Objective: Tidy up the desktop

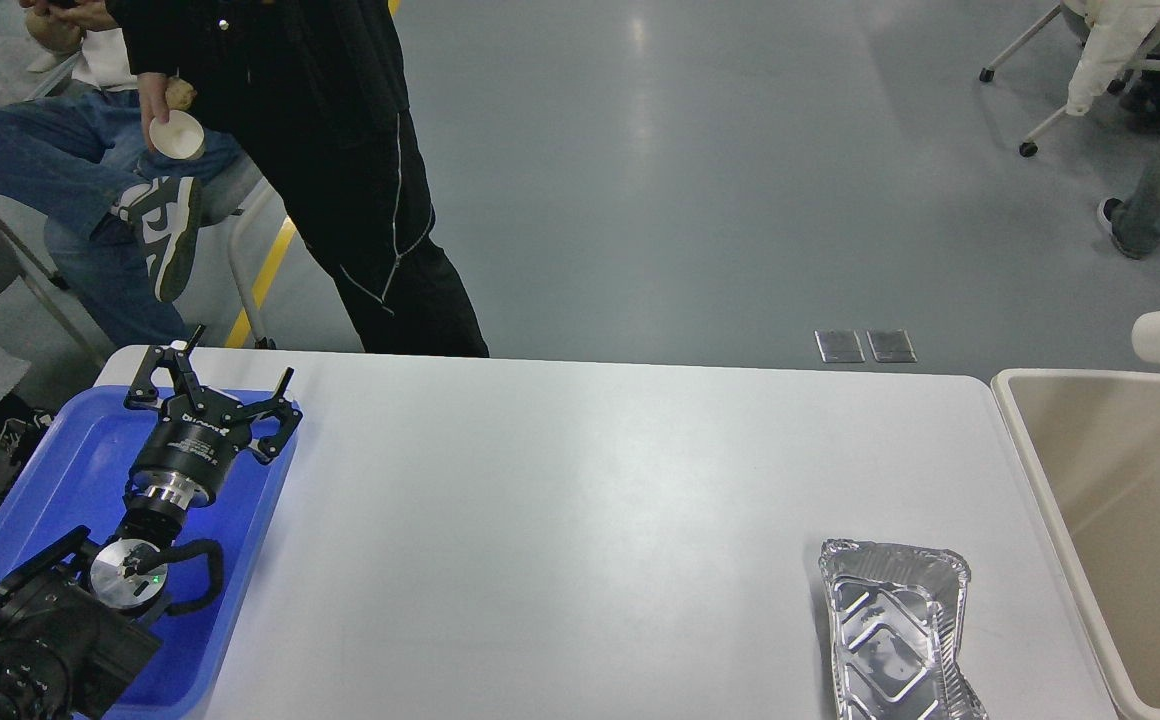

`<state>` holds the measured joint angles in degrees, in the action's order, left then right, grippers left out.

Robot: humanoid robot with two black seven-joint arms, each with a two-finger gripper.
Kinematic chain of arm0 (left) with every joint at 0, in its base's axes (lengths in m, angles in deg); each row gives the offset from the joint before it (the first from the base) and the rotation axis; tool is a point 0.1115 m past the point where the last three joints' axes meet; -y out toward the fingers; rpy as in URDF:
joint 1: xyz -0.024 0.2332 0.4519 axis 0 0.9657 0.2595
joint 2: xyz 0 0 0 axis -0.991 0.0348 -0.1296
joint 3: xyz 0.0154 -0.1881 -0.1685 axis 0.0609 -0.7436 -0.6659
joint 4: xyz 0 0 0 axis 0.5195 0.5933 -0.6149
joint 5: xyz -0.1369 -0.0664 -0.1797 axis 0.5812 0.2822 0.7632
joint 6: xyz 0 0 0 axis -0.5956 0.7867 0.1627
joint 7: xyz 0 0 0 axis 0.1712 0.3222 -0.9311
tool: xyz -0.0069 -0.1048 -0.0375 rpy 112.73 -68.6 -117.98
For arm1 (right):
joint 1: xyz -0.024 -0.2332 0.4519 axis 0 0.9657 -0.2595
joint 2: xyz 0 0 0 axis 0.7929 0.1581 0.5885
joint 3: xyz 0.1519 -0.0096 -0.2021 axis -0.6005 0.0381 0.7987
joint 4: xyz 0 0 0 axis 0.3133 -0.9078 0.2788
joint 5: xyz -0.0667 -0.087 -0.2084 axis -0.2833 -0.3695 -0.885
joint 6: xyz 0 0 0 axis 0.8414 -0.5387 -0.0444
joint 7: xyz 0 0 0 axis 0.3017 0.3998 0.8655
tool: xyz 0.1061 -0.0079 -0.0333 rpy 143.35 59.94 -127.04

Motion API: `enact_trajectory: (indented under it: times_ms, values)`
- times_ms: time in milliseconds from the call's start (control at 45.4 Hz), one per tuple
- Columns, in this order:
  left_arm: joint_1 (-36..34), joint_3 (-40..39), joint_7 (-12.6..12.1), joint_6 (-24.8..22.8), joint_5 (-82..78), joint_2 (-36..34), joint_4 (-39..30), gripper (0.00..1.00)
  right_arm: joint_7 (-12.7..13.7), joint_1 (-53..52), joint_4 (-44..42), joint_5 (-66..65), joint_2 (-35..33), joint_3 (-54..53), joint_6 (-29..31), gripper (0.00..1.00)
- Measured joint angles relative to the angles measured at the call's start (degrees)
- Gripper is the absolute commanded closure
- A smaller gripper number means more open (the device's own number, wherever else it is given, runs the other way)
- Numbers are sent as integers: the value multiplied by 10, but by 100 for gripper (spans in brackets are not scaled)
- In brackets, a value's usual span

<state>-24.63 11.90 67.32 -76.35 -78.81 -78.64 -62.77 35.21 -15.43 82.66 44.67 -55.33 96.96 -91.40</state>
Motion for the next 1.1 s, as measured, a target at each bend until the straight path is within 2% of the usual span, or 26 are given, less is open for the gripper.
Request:
enact_trajectory:
  times_ms: [220,485,1102]
  values:
    - [0,0,0,0,0,0,0,0,32,65,-61,15,33,-54,0,100]
    - [0,0,0,0,0,0,0,0,65,127,-94,21,67,-127,-1,100]
    - [0,0,0,0,1,-1,0,0,101,204,-149,24,124,-188,0,100]
